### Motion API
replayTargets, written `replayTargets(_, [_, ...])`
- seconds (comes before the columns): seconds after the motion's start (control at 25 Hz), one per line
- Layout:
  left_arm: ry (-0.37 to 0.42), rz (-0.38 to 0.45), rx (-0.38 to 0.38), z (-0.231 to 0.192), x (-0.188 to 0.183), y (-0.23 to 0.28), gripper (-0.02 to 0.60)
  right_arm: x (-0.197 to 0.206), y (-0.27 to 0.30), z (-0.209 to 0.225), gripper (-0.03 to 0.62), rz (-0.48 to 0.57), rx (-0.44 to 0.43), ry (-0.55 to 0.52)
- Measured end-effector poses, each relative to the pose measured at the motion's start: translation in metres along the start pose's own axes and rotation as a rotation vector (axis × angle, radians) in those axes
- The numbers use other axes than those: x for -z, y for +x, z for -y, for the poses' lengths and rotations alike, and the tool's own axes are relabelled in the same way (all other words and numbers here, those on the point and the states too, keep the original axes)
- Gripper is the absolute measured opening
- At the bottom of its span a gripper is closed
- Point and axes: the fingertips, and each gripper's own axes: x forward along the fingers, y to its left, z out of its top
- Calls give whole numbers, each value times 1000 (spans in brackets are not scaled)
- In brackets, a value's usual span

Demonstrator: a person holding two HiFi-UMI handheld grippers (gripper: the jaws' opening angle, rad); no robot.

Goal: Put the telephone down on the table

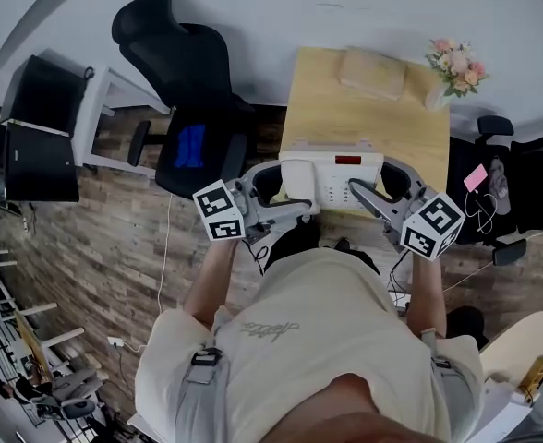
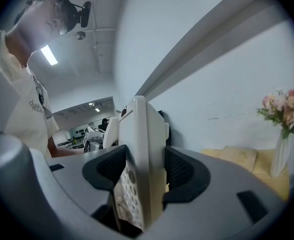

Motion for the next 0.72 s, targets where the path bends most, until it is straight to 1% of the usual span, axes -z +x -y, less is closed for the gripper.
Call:
replayTargets(0.48, [-13, -63, 134, -84, -37, -15, 365, -22, 66, 39, 235, -4, 135, 37])
replayTargets(0.72, [-20, -104, 189, -112, -36, -14, 365, -17, 82, 56, 235, -16, 193, 69])
